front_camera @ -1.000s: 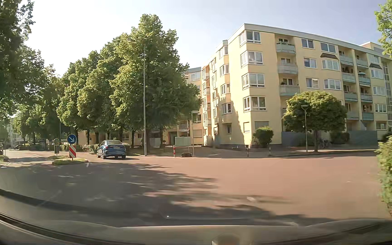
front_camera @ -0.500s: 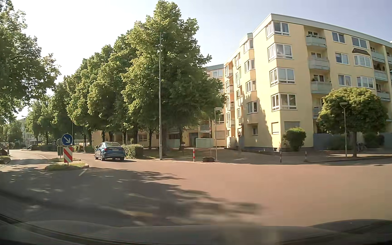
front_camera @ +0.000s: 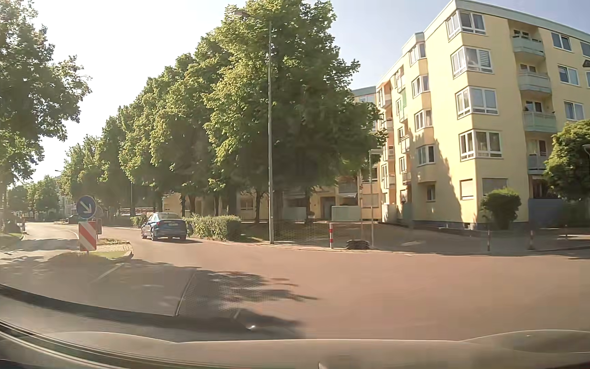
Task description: Follow the waypoints while adhering to traffic rules and regulations
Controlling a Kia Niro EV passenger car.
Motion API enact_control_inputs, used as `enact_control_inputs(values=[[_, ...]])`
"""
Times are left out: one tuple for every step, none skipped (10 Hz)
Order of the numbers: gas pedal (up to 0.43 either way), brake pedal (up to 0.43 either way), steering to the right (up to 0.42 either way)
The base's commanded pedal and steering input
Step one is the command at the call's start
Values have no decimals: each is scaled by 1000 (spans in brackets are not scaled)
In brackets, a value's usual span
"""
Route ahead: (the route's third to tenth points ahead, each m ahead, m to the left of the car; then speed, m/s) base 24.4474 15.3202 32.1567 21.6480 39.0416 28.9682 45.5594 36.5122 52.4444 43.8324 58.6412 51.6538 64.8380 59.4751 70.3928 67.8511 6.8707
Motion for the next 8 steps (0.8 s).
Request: enact_control_inputs(values=[[98, 0, -117], [98, 0, -117], [98, 0, -118], [98, 0, -118], [98, 0, -118], [98, 0, -121], [98, 0, -124], [98, 0, -127]])
